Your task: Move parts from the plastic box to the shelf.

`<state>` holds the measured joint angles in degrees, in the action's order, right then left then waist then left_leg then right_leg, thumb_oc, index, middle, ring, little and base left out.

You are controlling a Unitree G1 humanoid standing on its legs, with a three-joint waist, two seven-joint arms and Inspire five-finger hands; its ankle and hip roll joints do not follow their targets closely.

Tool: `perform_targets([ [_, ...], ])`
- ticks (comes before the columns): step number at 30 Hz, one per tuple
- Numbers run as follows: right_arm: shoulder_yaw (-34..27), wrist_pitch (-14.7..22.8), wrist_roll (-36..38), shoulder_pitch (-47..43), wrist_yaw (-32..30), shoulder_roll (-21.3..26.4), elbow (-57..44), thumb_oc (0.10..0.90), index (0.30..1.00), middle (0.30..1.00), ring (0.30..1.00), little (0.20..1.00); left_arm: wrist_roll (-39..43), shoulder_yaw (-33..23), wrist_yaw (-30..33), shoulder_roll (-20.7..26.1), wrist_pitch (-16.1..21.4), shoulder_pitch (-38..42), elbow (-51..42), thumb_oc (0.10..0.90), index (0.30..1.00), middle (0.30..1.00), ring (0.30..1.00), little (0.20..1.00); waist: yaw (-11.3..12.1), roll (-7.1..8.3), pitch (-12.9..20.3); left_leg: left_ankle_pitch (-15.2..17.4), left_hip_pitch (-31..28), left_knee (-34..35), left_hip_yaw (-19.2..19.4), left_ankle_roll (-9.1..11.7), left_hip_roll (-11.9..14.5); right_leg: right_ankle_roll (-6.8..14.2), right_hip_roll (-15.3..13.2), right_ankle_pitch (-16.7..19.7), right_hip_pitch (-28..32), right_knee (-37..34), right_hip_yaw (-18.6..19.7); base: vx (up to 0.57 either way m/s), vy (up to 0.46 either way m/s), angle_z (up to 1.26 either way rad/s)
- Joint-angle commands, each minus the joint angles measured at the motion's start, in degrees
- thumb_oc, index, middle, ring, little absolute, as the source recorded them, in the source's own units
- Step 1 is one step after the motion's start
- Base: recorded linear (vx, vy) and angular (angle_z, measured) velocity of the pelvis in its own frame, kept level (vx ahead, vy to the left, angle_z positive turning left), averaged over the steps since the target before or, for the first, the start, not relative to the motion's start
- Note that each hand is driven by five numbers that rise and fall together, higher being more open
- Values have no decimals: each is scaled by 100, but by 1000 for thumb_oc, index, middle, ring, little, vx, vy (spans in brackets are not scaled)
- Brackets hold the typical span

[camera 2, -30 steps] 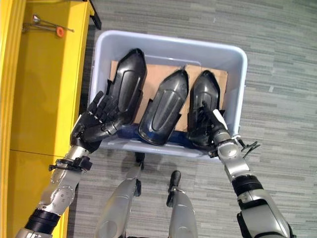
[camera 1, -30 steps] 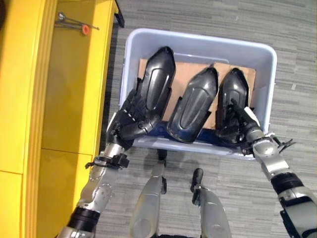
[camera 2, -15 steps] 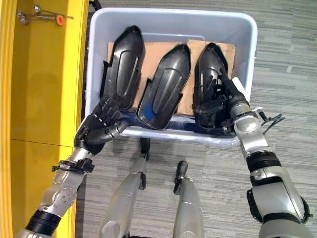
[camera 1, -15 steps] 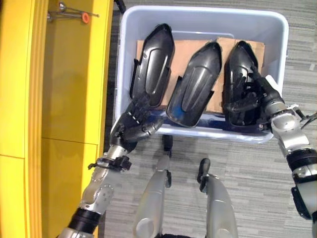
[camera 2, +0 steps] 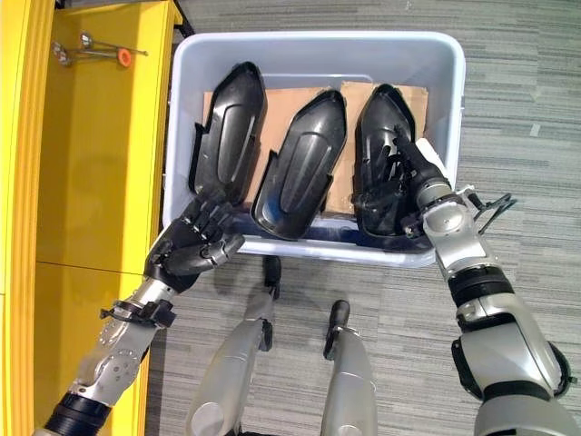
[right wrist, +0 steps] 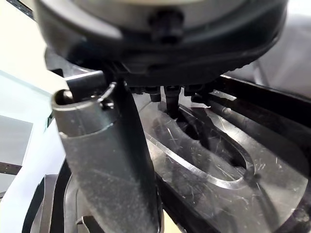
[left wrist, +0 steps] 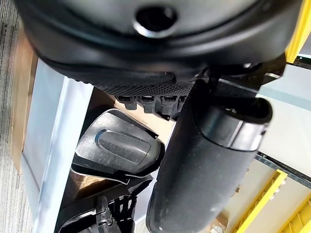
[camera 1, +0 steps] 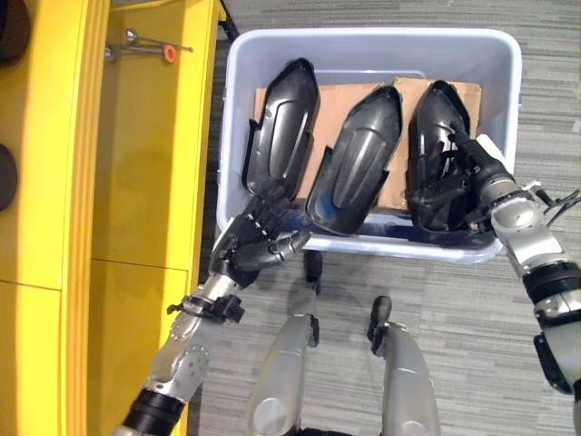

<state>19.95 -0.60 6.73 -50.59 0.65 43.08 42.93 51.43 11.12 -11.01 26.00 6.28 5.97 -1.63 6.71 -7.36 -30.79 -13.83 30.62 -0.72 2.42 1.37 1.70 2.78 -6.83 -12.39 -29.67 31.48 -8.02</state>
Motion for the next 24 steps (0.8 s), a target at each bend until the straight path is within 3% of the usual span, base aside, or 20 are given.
perform_targets([
  [1, -61, 336, -287, -621, -190, 495, -176, 900, 1000, 1000, 1000, 1000, 157, 15, -391, 4, 329, 178, -589, 900, 1000, 1000, 1000, 1000, 27, -43, 99, 856, -441, -435, -6, -110, -354, -94, 124, 549, 196, -774, -182, 0, 0, 0],
  [8, -210, 520, -409, -627, -776, 471, -685, 900, 1000, 1000, 1000, 1000, 214, 53, -477, 13, 330, 79, -641, 900, 1000, 1000, 1000, 1000, 2, -60, 99, 898, -572, -438, -5, -116, -356, -95, 117, 528, 293, -770, -150, 13, 2, 6],
  [14, -430, 577, -1023, -523, -1491, 383, -1300, 900, 1000, 1000, 1000, 1000, 208, 119, -442, -13, 414, -28, -705, 900, 1000, 1000, 1000, 1000, -45, -86, 99, 926, -663, -415, 11, -124, -365, -100, 125, 505, 356, -778, -110, 3, 5, 0],
  [17, -557, 510, -1140, -446, -1631, 285, -1608, 900, 1000, 1000, 1000, 1000, 233, 152, -473, -34, 400, -76, -744, 900, 1000, 1000, 1000, 1000, -60, -116, 99, 956, -739, -406, 10, -136, -381, -103, 113, 496, 416, -796, -93, 11, 18, -5],
  [24, -616, 780, -1418, -305, -1746, 176, -2442, 900, 1000, 1000, 1000, 1000, 354, 173, -652, -42, 435, -182, -868, 900, 1000, 1000, 1000, 1000, -122, -150, 99, 986, -890, -387, 31, -143, -382, -105, 100, 499, 535, -851, -33, 2, 2, -1],
])
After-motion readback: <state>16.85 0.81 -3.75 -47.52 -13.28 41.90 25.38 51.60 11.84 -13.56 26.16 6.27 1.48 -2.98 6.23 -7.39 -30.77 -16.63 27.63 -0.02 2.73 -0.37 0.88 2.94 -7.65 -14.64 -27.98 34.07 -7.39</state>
